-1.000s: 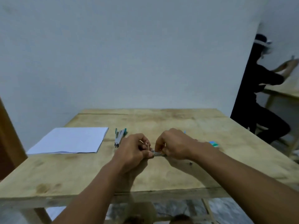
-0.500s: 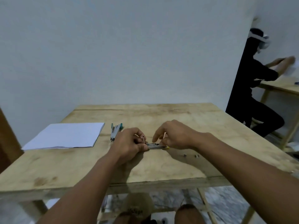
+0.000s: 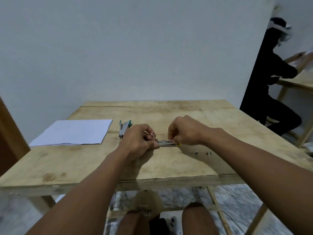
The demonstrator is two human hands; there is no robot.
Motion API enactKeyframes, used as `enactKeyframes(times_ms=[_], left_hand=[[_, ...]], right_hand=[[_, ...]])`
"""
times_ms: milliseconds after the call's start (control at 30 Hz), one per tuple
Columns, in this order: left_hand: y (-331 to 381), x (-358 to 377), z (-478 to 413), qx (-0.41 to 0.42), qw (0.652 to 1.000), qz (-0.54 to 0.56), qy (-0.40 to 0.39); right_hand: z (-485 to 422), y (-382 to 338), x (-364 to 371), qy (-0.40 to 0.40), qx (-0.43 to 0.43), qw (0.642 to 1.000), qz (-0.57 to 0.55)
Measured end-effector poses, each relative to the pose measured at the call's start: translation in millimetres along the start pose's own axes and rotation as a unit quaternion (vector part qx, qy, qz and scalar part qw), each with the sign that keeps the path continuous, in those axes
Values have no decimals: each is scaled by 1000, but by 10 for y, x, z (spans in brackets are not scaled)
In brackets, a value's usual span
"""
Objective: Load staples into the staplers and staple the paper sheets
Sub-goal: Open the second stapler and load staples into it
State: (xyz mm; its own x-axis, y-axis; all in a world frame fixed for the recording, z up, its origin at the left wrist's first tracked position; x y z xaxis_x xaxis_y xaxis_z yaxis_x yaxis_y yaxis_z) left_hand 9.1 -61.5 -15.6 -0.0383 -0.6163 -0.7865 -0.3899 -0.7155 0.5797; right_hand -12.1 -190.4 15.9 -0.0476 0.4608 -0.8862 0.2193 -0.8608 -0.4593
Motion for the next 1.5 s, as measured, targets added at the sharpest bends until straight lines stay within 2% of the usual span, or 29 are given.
enactKeyframes(times_ms=[300, 400, 533, 667, 933, 1067, 1267, 1500], left_hand=[[8, 4, 7, -4, 1000, -9, -13], [-17, 10, 10, -17, 1000, 14, -17], [-7, 26, 37, -11, 999, 22, -23], [12, 31, 37, 2, 1000, 12, -19], [-3, 21, -3, 0, 1000, 7, -12], [-27, 28, -3, -5, 1000, 20, -13], [-68, 48, -9, -12, 999, 37, -12], [-45, 42, 0, -1, 1000, 18, -1]], right_hand=[[-19, -51, 19, -3, -4, 1000, 18], [-26, -150, -52, 18, -10, 999, -26], [-55, -405, -93, 47, -63, 991, -104], [-94, -520, -43, 34, -82, 992, -89], [-110, -359, -108, 34, -59, 995, -69], [-113, -436, -100, 45, -69, 992, -92], [-154, -480, -21, 35, -80, 995, -54], [-4, -61, 7, 38, -28, 996, -80]])
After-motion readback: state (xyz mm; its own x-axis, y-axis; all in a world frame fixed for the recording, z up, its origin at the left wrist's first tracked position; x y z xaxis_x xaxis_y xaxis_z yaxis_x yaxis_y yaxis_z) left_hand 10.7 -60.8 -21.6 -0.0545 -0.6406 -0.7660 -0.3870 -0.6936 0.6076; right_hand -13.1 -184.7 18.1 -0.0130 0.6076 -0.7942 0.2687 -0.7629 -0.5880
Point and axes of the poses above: each hand's wrist, its own z-axis away from the middle knuckle, its own x-axis out of the palm, y = z × x, the point moved 10 cm from there along -z, towards the middle knuckle, and after that the axes turned 14 degrees about -z, right-handed, at the moved point
